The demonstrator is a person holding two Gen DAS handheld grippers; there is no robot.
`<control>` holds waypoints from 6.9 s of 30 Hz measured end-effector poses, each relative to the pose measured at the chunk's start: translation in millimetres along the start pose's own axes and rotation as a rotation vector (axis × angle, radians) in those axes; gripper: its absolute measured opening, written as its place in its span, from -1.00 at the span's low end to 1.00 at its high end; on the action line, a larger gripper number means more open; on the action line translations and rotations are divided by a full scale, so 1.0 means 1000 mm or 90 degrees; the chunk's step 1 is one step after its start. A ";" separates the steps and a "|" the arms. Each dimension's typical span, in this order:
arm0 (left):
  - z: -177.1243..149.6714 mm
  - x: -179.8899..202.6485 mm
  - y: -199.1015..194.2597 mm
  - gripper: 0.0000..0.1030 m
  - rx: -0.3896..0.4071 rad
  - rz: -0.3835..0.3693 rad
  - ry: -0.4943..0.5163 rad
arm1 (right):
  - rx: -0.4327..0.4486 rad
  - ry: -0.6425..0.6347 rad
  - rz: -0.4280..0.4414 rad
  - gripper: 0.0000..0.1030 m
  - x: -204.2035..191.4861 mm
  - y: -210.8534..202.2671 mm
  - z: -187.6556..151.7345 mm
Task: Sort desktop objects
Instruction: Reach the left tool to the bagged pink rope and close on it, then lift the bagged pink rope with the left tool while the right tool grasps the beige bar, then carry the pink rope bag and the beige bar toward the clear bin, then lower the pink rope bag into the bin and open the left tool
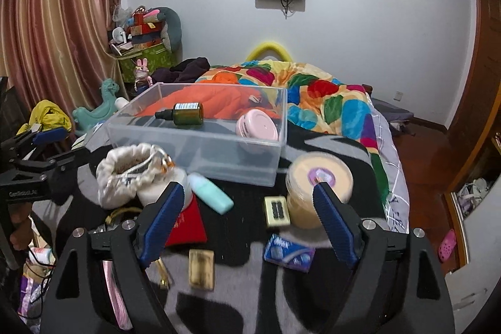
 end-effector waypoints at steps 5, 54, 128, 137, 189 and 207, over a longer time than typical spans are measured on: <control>-0.018 0.010 -0.014 0.85 -0.017 0.012 -0.006 | 0.005 -0.010 -0.021 0.60 0.004 -0.011 -0.012; -0.123 0.053 -0.063 0.40 -0.072 0.055 -0.098 | -0.031 0.040 -0.025 0.34 -0.021 0.012 -0.104; -0.089 0.018 -0.163 -0.51 -0.033 -0.024 -0.088 | 0.016 0.031 -0.012 -0.58 -0.032 -0.031 -0.081; -0.040 0.006 -0.159 -0.51 0.048 0.002 -0.046 | 0.035 0.020 -0.015 -0.57 -0.032 -0.039 -0.065; 0.082 -0.029 0.054 -0.51 0.112 0.011 -0.135 | 0.077 0.032 0.042 -0.57 -0.037 0.065 0.033; 0.043 -0.003 0.087 -0.51 0.074 0.064 -0.022 | -0.044 0.052 0.026 -0.42 -0.021 0.077 -0.027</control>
Point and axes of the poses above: each gripper's, at about its wrist camera, not at the fingertips, and y roughly the way its jaws point, x to its right, z to its top, the point moved 7 cm from there along y, roughly the way its jaws point, and after that the axes turned 13 degrees about x, right-handed, at the moved point
